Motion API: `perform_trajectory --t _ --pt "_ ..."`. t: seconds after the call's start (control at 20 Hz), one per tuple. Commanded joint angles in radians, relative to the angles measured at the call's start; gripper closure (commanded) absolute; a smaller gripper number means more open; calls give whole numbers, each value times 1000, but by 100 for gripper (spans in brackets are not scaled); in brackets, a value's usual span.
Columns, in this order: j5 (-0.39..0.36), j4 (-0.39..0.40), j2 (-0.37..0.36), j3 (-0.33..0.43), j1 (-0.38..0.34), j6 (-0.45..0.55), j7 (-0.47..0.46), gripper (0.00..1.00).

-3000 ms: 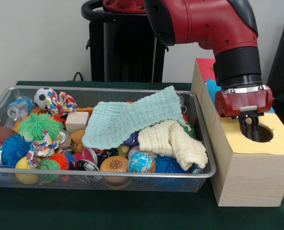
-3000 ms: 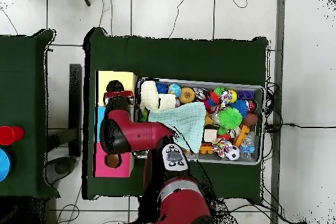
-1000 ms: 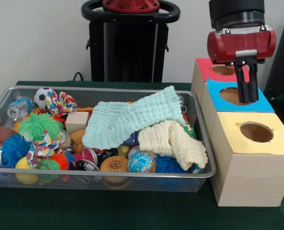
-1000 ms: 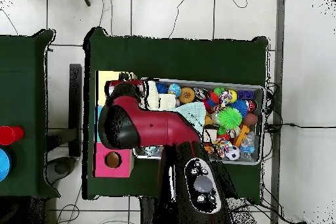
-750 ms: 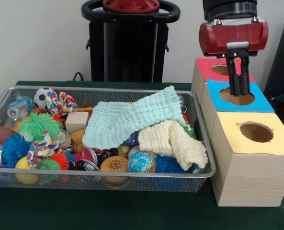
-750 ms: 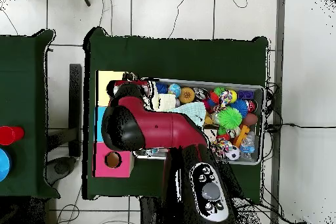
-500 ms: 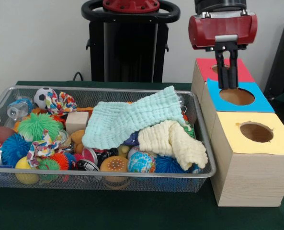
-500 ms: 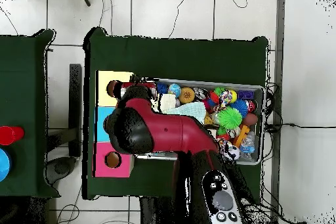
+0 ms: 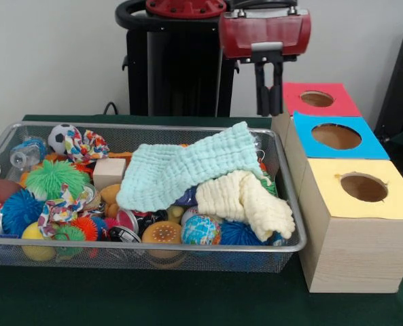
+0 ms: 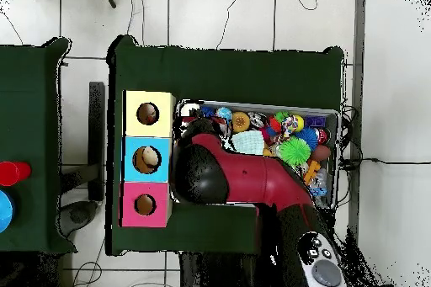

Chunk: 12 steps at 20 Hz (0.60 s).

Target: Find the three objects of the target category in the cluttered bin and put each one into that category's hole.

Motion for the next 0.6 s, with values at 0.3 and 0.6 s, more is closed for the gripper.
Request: perform_trajectory --t 0.3,0.6 --pt "-117 88 -3 132 -113 206 -93 100" --pt "-169 78 -6 169 -166 242 -132 100"
